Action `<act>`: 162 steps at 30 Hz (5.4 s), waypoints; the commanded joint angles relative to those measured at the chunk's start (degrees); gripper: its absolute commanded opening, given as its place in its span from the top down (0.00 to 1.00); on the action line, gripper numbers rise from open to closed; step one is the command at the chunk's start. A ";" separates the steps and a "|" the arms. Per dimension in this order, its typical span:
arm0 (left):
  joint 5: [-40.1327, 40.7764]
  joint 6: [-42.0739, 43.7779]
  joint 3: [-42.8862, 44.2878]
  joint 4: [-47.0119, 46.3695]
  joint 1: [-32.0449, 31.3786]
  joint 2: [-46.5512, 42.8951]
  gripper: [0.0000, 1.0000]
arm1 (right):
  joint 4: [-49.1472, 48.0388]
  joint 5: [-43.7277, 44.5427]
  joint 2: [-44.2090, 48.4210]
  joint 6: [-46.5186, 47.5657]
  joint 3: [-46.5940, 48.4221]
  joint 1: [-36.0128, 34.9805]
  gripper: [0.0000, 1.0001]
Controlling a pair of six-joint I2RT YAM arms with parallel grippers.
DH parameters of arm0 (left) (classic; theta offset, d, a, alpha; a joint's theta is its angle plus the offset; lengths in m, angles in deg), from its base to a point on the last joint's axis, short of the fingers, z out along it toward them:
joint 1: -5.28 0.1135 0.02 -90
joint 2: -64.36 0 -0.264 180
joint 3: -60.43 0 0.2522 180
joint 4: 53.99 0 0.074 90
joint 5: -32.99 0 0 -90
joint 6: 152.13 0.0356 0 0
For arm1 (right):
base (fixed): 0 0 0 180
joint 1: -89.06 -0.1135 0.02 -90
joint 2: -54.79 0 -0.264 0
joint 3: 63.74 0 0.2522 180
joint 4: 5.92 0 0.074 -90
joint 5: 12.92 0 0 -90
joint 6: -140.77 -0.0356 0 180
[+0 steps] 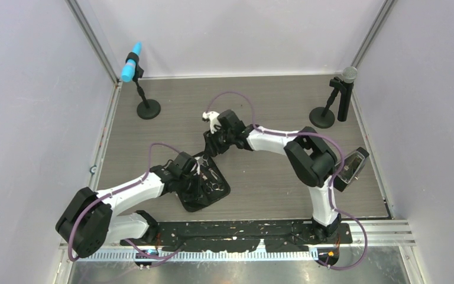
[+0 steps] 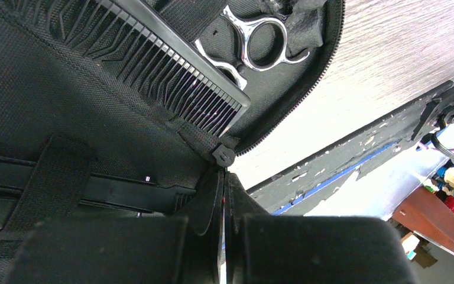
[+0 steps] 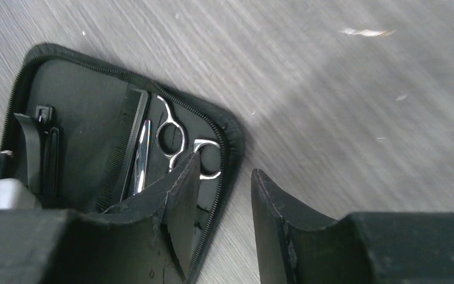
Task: Sort the hair-cutting tools
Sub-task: Place the comb in the hairdressing tool bag, then close the hairdressing tool bag at the center of the board.
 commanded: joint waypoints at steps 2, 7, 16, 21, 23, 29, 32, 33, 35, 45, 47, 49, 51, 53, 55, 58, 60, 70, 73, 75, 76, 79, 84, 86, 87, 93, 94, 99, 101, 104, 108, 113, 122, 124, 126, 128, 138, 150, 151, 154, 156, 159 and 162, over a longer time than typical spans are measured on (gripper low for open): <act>-1.61 -0.73 -0.22 -2.44 -0.24 -0.60 1.00 | 2.11 -0.90 -2.07 -2.35 2.60 -1.22 0.60; -1.56 -0.73 -0.14 -2.66 -0.26 -0.49 1.00 | 3.06 0.24 -0.47 -3.04 -0.41 -1.41 0.66; -1.47 -0.89 -0.02 -2.74 -0.28 -0.06 1.00 | 9.87 11.41 -2.00 -2.01 0.89 -5.54 0.70; -1.29 -0.89 -0.12 -2.60 -0.28 -0.33 1.00 | 11.55 16.12 -1.57 -1.84 -0.67 -6.76 0.71; -1.14 -0.94 -0.30 -2.69 -0.24 -0.46 1.00 | 11.80 17.01 -0.74 -1.64 -1.38 -6.95 0.71; -0.94 -1.05 -0.39 -2.80 -0.30 -0.36 1.00 | 17.96 21.02 -1.92 0.22 2.64 -9.45 0.70; -0.76 -1.59 -0.86 -3.30 -0.28 -0.65 1.00 | 22.50 24.81 -5.22 0.84 6.28 -11.90 0.72; -0.77 -1.79 -1.12 -3.51 -0.29 -0.77 1.00 | 23.35 25.71 -6.69 0.86 7.91 -12.23 0.75; -0.76 -2.38 -1.54 -3.87 -0.28 -1.42 1.00 | 25.56 30.35 -8.27 -0.11 9.41 -12.43 0.92; 1.78 -1.47 1.90 -1.18 -0.23 -1.68 1.00 | 27.67 44.41 1.55 -12.73 -1.91 -3.05 0.95; 1.68 -1.41 4.20 -1.51 -0.19 0.51 1.00 | 26.95 45.98 4.50 -15.46 -5.26 -1.13 0.95; 1.60 -1.12 7.53 -1.65 -0.23 3.80 1.00 | 26.18 46.91 7.04 -17.87 -8.36 -0.02 0.95; 1.98 -0.66 10.98 -0.93 -0.19 7.94 1.00 | 24.99 47.28 9.41 -20.11 -11.62 0.53 0.95; 2.16 -0.69 13.36 -1.35 -0.18 10.68 1.00 | 22.71 46.92 11.99 -22.49 -15.32 0.75 0.95; 2.69 -0.94 14.29 -2.33 -0.23 12.54 1.00 | 20.70 45.35 15.09 -23.99 -19.10 0.79 0.95; 4.25 -0.83 14.20 -2.58 -0.16 14.79 1.00 | 18.05 41.25 20.76 -25.38 -25.30 0.73 0.95; 5.19 -0.63 13.55 -2.42 0.13 16.05 1.00 | 16.10 38.25 24.28 -25.40 -28.30 0.64 0.95; 6.09 4.44 14.34 0.52 1.28 17.79 1.00 | 13.04 24.56 35.74 -6.63 -25.95 1.50 0.54; 5.93 5.11 14.64 0.66 1.34 17.47 1.00 | 14.46 22.00 30.66 1.70 -19.54 2.52 0.51; 5.72 5.25 14.87 0.76 1.26 17.55 1.00 | 15.38 21.63 26.43 4.86 -15.79 3.16 0.50; 5.56 5.25 14.95 0.76 1.27 17.62 1.00 | 15.53 21.39 25.02 5.99 -14.74 3.43 0.50; 4.86 5.25 15.16 0.67 1.27 17.81 1.00 | 15.69 20.45 19.25 8.86 -10.41 4.86 0.49; 4.69 5.44 15.13 0.58 1.32 17.18 1.00 | 15.52 17.61 13.16 12.41 -6.32 6.43 0.49; 4.61 5.52 15.32 0.78 1.30 16.83 1.00 | 15.54 16.62 10.38 13.14 -5.07 7.12 0.50; 4.61 5.61 15.41 0.78 1.31 16.77 1.00 | 15.52 15.91 9.79 13.40 -4.52 7.50 0.52; 4.29 5.96 15.96 1.10 1.32 16.76 1.00 | 14.71 10.30 6.26 14.96 -4.34 9.09 0.64; 4.26 6.05 15.98 1.11 1.31 16.76 1.00 | 14.53 9.30 5.94 15.11 -4.65 9.31 0.68; 4.38 6.23 15.75 1.86 1.33 15.72 1.00 | 13.12 9.33 4.64 14.82 -5.50 10.76 0.93; 4.78 6.17 15.34 2.70 1.31 14.56 1.00 | 12.08 14.66 5.17 13.45 -6.51 11.43 0.95; 5.49 5.98 14.43 4.34 1.33 12.52 1.00 | 10.25 18.83 6.53 9.43 -8.70 13.43 0.95; 6.10 5.43 12.30 6.11 1.28 9.77 1.00 | 9.42 27.17 7.81 5.56 -9.98 14.39 0.95; 6.80 4.08 9.45 7.87 1.30 8.52 1.00 | 10.67 34.86 7.96 1.82 -10.11 15.05 0.95; 5.69 0.46 3.98 7.11 2.42 8.13 1.00 | 11.94 38.96 8.06 -2.65 -10.58 17.14 0.95; 7.29 -0.36 2.80 7.02 2.47 6.14 1.00 | 11.81 38.61 8.25 -2.88 -10.84 17.48 0.95; 8.77 -0.59 2.10 7.00 2.34 3.42 1.00 | 10.57 36.00 8.90 -2.19 -11.50 17.58 0.95; 9.96 -0.02 2.18 7.54 2.29 1.01 1.00 | 8.74 31.37 10.38 -1.52 -12.46 17.58 0.95; 12.85 2.08 6.20 16.90 2.28 -10.18 0.46 | 0.29 12.39 27.03 -12.43 -25.30 17.52 0.59; 15.59 17.83 22.79 21.03 12.95 -4.22 0.31 | -11.98 9.69 42.56 -37.91 -47.01 9.08 0.48; 15.22 18.50 24.04 20.49 13.76 -1.13 0.31 | -12.95 10.77 43.03 -38.93 -47.62 6.97 0.48; 13.49 18.59 28.64 20.76 15.13 6.78 0.32 | -17.00 12.81 43.21 -44.87 -51.88 3.44 0.48; 12.38 17.41 29.55 18.23 15.14 9.41 0.32 | -20.35 12.87 42.11 -47.92 -53.76 1.52 0.47; 10.95 16.61 29.96 14.30 15.22 13.14 0.32 | -25.46 11.46 37.48 -50.27 -54.07 -0.96 0.47; 10.25 17.85 31.78 15.53 15.23 17.88 0.33 | -29.63 8.92 31.55 -53.10 -53.85 -2.27 0.47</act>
